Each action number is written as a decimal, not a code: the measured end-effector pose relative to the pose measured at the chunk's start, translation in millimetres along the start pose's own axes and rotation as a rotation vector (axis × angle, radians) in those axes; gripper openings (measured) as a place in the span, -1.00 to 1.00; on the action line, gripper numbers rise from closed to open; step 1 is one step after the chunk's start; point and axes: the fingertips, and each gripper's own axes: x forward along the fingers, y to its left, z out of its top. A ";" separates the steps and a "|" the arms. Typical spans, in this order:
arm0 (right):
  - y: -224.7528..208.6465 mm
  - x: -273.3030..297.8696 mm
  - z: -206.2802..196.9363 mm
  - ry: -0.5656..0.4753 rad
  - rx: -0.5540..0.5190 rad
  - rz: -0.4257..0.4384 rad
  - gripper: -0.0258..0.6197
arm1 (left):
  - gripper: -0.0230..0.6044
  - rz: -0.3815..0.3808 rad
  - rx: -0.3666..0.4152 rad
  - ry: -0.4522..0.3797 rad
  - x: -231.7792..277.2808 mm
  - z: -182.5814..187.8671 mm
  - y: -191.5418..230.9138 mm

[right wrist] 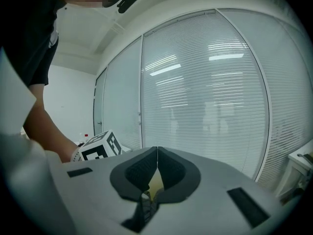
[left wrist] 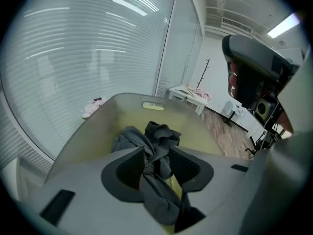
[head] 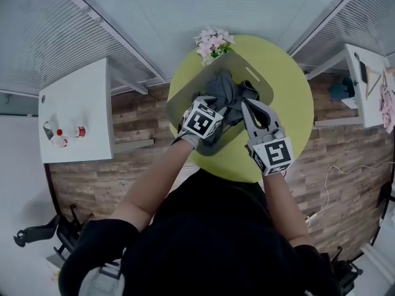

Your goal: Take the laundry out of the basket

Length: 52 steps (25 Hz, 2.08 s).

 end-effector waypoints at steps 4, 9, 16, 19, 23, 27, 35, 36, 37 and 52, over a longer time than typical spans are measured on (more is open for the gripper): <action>-13.7 6.4 -2.8 0.000 0.025 -0.022 -0.84 | -0.35 -0.018 -0.032 0.073 22.3 -10.5 11.4; -26.0 14.7 -7.9 0.012 0.043 -0.016 -0.84 | -0.06 -0.029 -0.062 0.134 50.9 -24.6 19.4; -33.0 24.4 -12.6 0.028 0.075 0.044 -0.84 | 0.27 0.023 -0.124 0.293 90.2 -68.9 30.0; -35.4 29.2 -16.8 0.041 0.055 0.065 -0.84 | 0.29 0.040 -0.123 0.322 107.1 -80.3 39.2; -39.6 26.3 -21.7 0.057 0.017 0.076 -0.84 | 0.34 0.062 -0.127 0.355 126.4 -94.0 46.6; -46.5 26.3 -28.4 0.075 0.021 0.067 -0.84 | 0.39 0.061 -0.140 0.373 144.5 -103.1 51.6; -54.3 24.6 -38.1 0.101 0.036 0.056 -0.84 | 0.46 -0.005 -0.160 0.428 166.3 -117.3 48.8; -54.7 25.4 -39.9 0.104 0.038 0.057 -0.84 | 0.47 -0.010 -0.151 0.428 168.4 -116.9 49.5; -54.9 25.9 -41.7 0.108 0.039 0.057 -0.84 | 0.47 -0.011 -0.136 0.422 170.6 -115.7 50.1; -51.7 16.4 -56.0 0.145 0.043 0.036 -0.84 | 0.47 -0.043 -0.032 0.380 180.2 -119.6 48.2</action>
